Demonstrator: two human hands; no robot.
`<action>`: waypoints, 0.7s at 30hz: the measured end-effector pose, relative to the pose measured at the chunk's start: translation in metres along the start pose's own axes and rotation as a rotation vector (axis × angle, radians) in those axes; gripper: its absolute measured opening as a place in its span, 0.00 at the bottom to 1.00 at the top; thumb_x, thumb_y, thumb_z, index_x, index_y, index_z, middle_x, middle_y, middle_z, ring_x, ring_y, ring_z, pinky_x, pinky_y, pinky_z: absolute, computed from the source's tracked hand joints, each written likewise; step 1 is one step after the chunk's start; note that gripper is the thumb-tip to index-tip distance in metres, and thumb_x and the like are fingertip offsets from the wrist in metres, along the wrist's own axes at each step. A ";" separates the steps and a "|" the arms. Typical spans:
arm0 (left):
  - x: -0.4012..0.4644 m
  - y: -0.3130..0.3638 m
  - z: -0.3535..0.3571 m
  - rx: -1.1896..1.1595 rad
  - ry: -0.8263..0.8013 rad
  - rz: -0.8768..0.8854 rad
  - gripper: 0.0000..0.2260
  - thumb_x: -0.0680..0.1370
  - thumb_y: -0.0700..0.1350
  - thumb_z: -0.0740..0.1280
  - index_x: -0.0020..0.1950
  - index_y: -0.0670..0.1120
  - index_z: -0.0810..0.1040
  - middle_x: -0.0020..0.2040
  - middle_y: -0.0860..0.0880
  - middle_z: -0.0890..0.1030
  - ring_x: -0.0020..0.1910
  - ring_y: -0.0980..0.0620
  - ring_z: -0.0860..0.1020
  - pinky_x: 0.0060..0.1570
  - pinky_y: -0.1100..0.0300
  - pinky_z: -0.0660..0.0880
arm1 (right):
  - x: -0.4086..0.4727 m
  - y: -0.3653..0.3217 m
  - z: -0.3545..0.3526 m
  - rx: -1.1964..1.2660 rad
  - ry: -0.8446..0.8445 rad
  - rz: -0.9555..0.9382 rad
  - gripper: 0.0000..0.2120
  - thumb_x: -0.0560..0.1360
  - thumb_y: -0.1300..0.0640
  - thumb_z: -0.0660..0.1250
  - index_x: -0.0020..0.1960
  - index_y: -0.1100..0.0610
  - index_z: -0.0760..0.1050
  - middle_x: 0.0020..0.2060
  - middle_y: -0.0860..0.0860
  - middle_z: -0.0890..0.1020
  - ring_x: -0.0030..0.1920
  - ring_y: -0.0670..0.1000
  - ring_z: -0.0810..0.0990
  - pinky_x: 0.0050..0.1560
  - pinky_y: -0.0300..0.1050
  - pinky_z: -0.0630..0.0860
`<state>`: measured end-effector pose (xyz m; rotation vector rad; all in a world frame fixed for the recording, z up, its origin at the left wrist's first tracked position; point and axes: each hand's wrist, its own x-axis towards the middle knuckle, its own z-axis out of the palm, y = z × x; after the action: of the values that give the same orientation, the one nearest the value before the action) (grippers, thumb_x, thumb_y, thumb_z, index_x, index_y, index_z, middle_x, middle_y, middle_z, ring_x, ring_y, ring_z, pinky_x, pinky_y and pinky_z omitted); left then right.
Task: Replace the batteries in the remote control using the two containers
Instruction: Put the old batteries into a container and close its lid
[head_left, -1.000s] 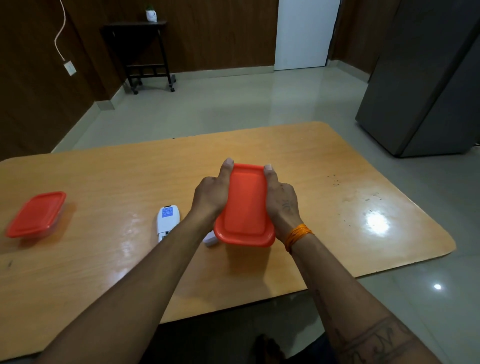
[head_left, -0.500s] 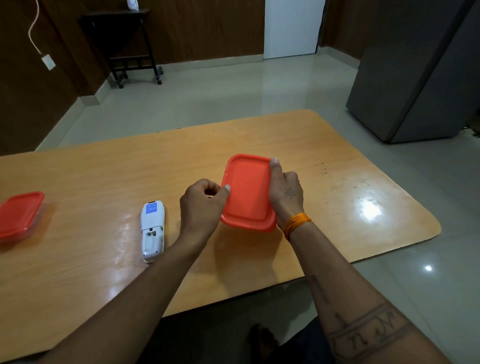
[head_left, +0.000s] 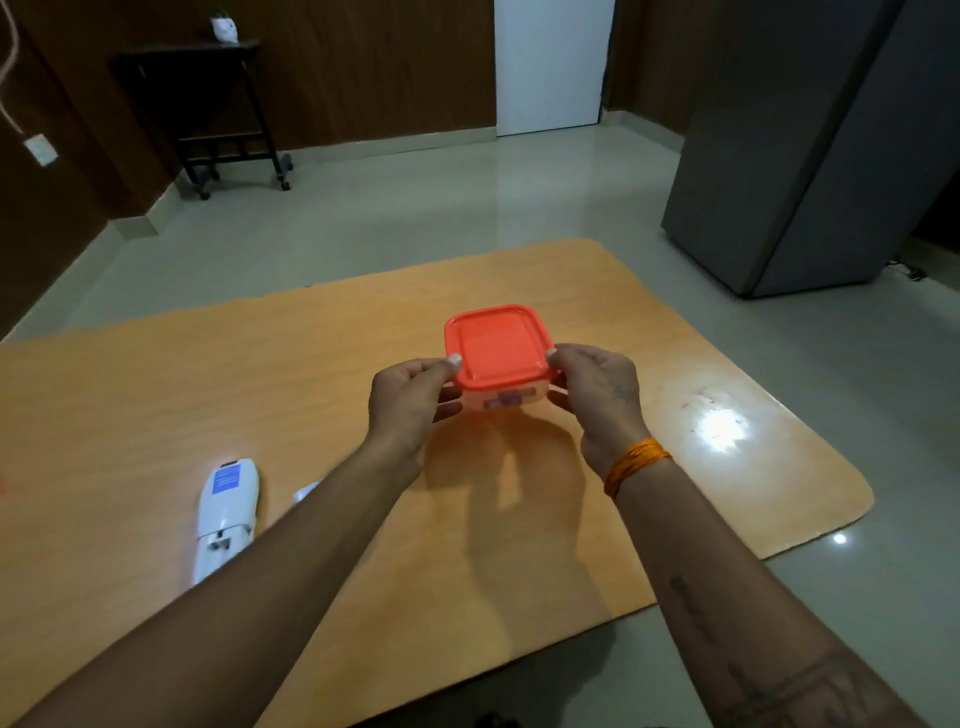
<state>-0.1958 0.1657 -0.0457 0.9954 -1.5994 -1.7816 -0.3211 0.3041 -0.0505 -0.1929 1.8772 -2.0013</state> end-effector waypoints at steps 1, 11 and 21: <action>0.009 0.000 0.007 -0.031 -0.053 -0.015 0.06 0.79 0.43 0.73 0.49 0.41 0.85 0.46 0.43 0.86 0.46 0.47 0.85 0.51 0.51 0.84 | 0.014 0.000 -0.004 -0.003 0.000 -0.003 0.04 0.74 0.57 0.72 0.44 0.56 0.86 0.44 0.58 0.87 0.48 0.59 0.85 0.53 0.60 0.83; 0.133 -0.012 0.113 -0.116 -0.183 -0.003 0.15 0.75 0.32 0.74 0.62 0.40 0.84 0.55 0.40 0.88 0.54 0.43 0.86 0.57 0.53 0.83 | 0.166 -0.010 -0.025 -0.116 0.053 -0.110 0.08 0.82 0.58 0.69 0.55 0.59 0.85 0.50 0.57 0.87 0.50 0.56 0.86 0.55 0.53 0.84; 0.231 -0.011 0.210 0.046 -0.167 0.069 0.22 0.70 0.45 0.78 0.63 0.43 0.85 0.53 0.46 0.88 0.54 0.46 0.87 0.62 0.47 0.81 | 0.289 -0.037 -0.044 -0.173 0.123 -0.084 0.07 0.75 0.58 0.72 0.47 0.63 0.85 0.45 0.59 0.85 0.46 0.60 0.83 0.49 0.52 0.83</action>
<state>-0.4997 0.1062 -0.0906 0.8197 -1.7612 -1.8290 -0.6082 0.2391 -0.0646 -0.2023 2.1547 -1.9438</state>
